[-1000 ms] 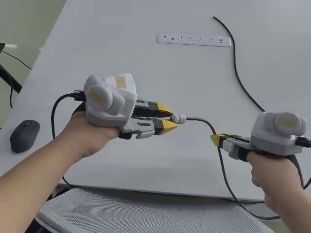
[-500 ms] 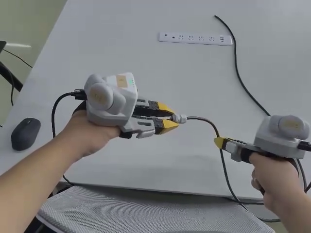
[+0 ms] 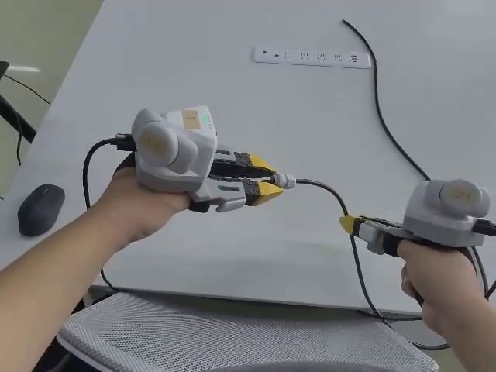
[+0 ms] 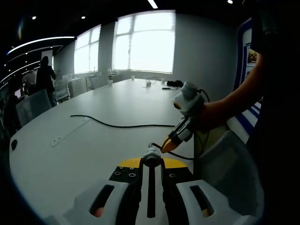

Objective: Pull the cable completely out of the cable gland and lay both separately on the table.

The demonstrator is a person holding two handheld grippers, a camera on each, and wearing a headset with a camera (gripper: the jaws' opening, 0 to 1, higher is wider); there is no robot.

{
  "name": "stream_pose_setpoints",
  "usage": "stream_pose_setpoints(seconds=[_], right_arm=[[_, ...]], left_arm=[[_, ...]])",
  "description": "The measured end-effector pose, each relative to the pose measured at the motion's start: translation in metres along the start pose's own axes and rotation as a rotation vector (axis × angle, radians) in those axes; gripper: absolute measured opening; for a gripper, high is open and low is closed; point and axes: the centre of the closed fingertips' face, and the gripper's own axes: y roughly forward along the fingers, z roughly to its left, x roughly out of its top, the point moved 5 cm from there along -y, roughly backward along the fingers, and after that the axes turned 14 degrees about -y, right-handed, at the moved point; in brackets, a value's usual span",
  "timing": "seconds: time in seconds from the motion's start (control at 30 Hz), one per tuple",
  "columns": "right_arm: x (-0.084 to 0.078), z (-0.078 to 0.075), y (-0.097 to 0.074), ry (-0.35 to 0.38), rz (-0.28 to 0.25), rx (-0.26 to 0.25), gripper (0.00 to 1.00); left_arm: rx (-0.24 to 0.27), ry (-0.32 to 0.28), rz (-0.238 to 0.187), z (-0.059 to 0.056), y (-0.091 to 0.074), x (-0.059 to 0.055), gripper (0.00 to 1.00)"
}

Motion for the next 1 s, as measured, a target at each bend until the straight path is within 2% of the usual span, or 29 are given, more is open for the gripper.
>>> stream_pose_setpoints(seconds=[0.17, 0.37, 0.43, 0.5, 0.57, 0.7, 0.73, 0.83, 0.9, 0.97, 1.0], right_arm=[[-0.001, 0.000, -0.002, -0.058, 0.022, -0.005, 0.04], [0.002, -0.001, -0.009, -0.125, 0.026, -0.003, 0.12], [0.015, 0.002, -0.017, -0.205, -0.020, 0.005, 0.15], [0.024, 0.004, -0.021, -0.269, -0.041, 0.011, 0.17], [0.037, 0.009, -0.027, -0.370, -0.073, 0.007, 0.18], [0.063, 0.033, -0.035, -0.526, -0.129, 0.049, 0.20], [0.070, 0.040, -0.036, -0.601, -0.151, 0.057, 0.20], [0.080, 0.055, -0.035, -0.734, -0.159, 0.074, 0.24], [0.078, 0.065, -0.029, -0.792, -0.139, 0.119, 0.24], [0.075, 0.072, -0.021, -0.869, -0.126, 0.125, 0.25], [0.073, 0.073, -0.019, -0.883, -0.116, 0.133, 0.25]], left_arm=[[-0.006, -0.009, -0.012, 0.001, 0.001, 0.002, 0.15], [-0.007, -0.012, -0.011, 0.000, 0.002, 0.002, 0.15], [-0.011, -0.010, -0.009, -0.001, 0.002, 0.002, 0.15], [-0.014, -0.011, -0.005, -0.002, 0.001, 0.001, 0.15], [-0.015, -0.013, 0.002, -0.003, 0.001, -0.001, 0.15], [-0.016, -0.007, 0.015, -0.003, 0.001, -0.003, 0.15], [-0.017, -0.008, 0.015, -0.003, 0.001, -0.004, 0.15], [-0.017, -0.011, 0.014, -0.003, 0.000, -0.003, 0.15], [-0.018, -0.011, 0.014, -0.003, 0.000, -0.003, 0.15], [-0.019, -0.012, 0.016, -0.003, 0.000, -0.003, 0.15], [-0.020, -0.012, 0.016, -0.003, 0.000, -0.003, 0.15]])
